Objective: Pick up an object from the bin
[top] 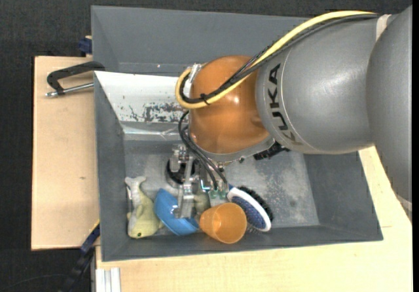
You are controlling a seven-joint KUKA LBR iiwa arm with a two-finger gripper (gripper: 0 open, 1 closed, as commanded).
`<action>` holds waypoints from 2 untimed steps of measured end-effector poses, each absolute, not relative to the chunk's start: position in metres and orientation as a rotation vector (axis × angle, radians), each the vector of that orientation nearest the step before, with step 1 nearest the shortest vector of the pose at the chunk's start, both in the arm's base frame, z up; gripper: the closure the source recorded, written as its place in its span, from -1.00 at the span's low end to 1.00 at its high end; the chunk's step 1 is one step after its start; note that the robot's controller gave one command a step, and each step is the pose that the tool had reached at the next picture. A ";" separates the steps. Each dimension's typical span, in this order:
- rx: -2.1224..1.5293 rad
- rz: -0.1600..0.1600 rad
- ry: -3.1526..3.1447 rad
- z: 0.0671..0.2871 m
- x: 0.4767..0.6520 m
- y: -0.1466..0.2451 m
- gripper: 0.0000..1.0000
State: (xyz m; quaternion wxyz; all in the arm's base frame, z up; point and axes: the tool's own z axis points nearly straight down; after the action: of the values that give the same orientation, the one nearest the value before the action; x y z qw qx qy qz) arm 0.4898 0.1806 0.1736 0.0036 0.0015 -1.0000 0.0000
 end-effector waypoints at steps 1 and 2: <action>0.314 0.001 -3.122 0.068 0.498 0.197 -1.00; 0.310 -0.004 -3.135 0.072 0.501 0.197 1.00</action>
Offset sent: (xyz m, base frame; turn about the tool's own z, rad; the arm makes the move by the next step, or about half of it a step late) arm 0.0083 0.0161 -0.1036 -0.1960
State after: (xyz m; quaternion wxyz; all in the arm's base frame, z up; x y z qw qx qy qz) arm 0.5014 0.1970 0.0722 -0.0046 0.0985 -0.9951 -0.0012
